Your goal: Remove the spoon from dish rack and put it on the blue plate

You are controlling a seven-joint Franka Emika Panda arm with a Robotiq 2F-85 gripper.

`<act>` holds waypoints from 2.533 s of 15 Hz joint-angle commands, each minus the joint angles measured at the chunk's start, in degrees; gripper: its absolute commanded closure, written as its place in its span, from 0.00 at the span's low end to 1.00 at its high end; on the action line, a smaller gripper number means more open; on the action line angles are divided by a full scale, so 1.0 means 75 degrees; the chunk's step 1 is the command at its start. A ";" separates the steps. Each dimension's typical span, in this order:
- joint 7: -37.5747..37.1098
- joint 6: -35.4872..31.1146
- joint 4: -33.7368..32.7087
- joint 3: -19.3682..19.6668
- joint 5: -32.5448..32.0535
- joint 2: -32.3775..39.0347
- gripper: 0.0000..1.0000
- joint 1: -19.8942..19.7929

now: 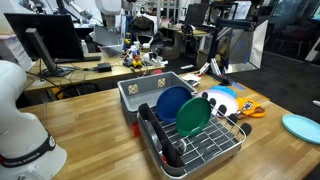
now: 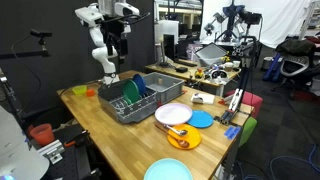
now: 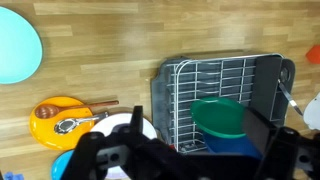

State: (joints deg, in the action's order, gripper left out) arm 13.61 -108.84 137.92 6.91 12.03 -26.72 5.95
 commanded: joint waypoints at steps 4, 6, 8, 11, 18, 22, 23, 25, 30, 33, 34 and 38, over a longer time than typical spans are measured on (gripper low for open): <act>0.0133 -0.0371 -0.0078 -0.0288 0.0093 0.0296 0.00 -0.0074; 0.0186 -0.0630 -0.0100 -0.0440 0.0174 0.0526 0.00 0.0055; 0.0252 -0.0870 -0.0119 -0.0583 0.0389 0.0813 0.00 0.0229; 0.0428 -0.1009 -0.0163 -0.0755 0.0992 0.1256 0.00 0.0529; 0.0425 -0.1186 -0.0121 -0.1063 0.1375 0.1458 0.00 0.0614; 0.0423 -0.1184 -0.0120 -0.1059 0.1373 0.1427 0.00 0.0591; 0.0423 -0.1184 -0.0120 -0.1058 0.1373 0.1426 0.00 0.0590; 0.0570 -0.1205 -0.0148 -0.1014 0.1565 0.1483 0.00 0.0632; 0.1291 -0.1377 -0.0143 -0.1215 0.2477 0.2059 0.00 0.0994; 0.1827 -0.1379 -0.0302 -0.1505 0.3060 0.2751 0.00 0.1157; 0.2058 -0.1473 -0.0366 -0.1610 0.3278 0.2995 0.00 0.1177; 0.2757 -0.1160 -0.0892 -0.1976 0.4035 0.4007 0.00 0.1075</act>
State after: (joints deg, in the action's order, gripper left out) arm 30.34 -119.70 134.89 -6.36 38.96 -1.40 15.36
